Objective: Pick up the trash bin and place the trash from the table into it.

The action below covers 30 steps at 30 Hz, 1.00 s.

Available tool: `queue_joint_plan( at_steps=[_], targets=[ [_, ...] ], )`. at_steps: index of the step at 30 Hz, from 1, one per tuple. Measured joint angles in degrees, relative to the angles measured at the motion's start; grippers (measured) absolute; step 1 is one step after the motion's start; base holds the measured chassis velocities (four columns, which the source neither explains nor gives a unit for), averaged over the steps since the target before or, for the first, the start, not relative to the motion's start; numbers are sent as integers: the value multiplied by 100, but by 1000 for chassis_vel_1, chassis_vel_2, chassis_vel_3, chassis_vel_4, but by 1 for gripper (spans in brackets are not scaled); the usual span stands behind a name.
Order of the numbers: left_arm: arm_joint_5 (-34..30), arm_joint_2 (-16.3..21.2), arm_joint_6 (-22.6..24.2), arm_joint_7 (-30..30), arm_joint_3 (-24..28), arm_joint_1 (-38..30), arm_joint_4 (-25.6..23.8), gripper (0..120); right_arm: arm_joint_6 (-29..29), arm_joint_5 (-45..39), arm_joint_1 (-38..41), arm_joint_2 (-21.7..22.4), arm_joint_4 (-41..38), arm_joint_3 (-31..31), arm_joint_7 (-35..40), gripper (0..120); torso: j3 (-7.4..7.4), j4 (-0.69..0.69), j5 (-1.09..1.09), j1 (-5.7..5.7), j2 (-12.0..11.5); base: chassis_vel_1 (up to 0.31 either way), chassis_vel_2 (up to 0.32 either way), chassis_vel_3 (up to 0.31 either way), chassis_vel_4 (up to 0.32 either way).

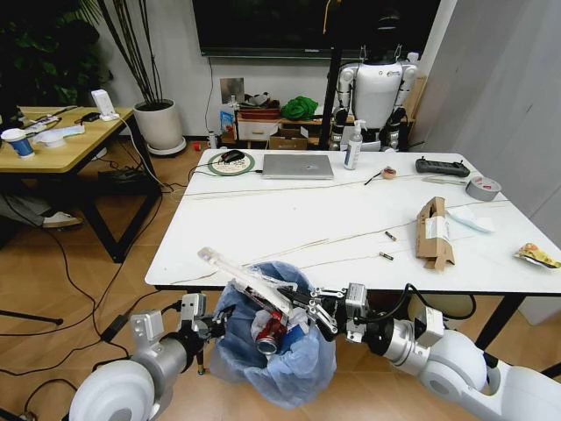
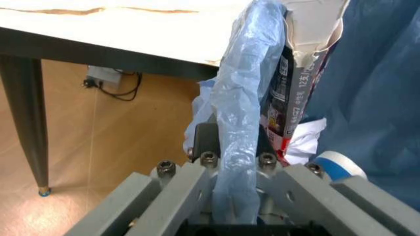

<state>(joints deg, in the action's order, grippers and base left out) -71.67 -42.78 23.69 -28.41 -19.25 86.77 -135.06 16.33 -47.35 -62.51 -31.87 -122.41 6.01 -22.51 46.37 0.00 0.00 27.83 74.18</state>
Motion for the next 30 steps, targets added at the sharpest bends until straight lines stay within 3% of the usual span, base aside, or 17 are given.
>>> queue_joint_plan(
  at_steps=[6, 18, 19, 23, 27, 30],
  targets=[
    [16, 13, 21, -62, -232, 256, -124, 0, 141, 307, -103, -44, 172, -30, 1, 13, 0, 0, 1, -1, 0, 0, 0, 0, 0],
    [231, 59, 53, -145, -497, 773, -308, 0, 252, 499, -303, -132, 144, -301, 46, 62, 0, 0, 0, -1, 1, 0, 0, 0, 0],
    [231, 59, 53, -145, -497, 773, -308, 0, 252, 499, -303, -132, 144, -301, 46, 62, 0, 0, 0, -1, 1, 0, 0, 0, 0],
    [281, 34, 51, -184, -555, 877, -327, 0, 182, 625, -141, -348, 124, -594, 786, 77, 0, 0, 0, -1, 2, 0, 0, 0, 0],
    [343, -21, 37, -199, -578, 927, -348, 0, -236, 845, 1, -675, 265, -1055, 1991, 94, 0, 2, 0, -1, 2, 0, 0, 0, 0],
    [349, -41, 31, -199, -578, 931, -365, 0, -479, 940, -24, -788, 378, -1288, 2406, 98, 0, 1, 0, -1, 2, 0, 0, 0, 0]
  ],
)
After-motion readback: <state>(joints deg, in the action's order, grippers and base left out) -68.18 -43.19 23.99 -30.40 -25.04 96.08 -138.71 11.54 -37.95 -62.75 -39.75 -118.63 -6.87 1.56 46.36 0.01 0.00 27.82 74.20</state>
